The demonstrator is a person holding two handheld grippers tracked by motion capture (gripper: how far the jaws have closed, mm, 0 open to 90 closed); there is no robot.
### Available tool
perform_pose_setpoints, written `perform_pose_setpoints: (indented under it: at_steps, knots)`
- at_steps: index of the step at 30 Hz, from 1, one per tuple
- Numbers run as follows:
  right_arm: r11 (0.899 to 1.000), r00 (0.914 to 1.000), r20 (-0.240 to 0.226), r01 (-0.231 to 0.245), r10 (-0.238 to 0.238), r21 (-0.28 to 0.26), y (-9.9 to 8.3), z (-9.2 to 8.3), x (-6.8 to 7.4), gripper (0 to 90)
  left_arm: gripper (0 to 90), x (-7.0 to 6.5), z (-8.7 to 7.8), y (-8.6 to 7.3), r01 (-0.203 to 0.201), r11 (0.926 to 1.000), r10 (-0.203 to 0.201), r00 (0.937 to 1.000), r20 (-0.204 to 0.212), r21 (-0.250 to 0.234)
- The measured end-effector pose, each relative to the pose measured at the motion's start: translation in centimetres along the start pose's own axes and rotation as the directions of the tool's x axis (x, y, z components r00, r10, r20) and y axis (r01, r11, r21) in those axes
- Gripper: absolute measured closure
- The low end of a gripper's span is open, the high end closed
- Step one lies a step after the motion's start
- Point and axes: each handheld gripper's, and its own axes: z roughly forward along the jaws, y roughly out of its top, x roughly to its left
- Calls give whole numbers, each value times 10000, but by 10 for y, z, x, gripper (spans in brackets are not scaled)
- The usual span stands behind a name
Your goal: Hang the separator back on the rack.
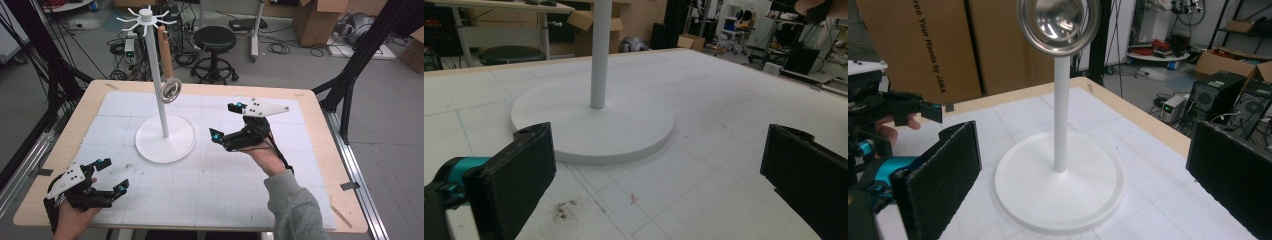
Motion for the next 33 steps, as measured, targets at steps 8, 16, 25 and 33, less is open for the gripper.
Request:
perform_pose_setpoints:
  at_steps: [8, 16, 25, 33]
  knots:
    - [9996, 9997, -44, -234, 233, -182, -21, -21, -3, 4, 18, -1, 1, 0, -45, 10000, 45, 10000, 84, 8]
    - [9985, 9987, 218, -446, 452, -313, -40, -37, -4, 5, 18, -3, 5, 0, -115, 9999, 113, 9998, 183, 101]
    - [9965, 9959, 429, -790, 801, -262, -60, -52, -10, 5, 18, -3, 7, 1, -105, 9999, 103, 9997, 210, 98]
    - [9955, 9935, 640, -933, 940, -143, -74, -65, -17, 5, 18, -3, 9, 1, -143, 9998, 140, 9996, 258, 121]
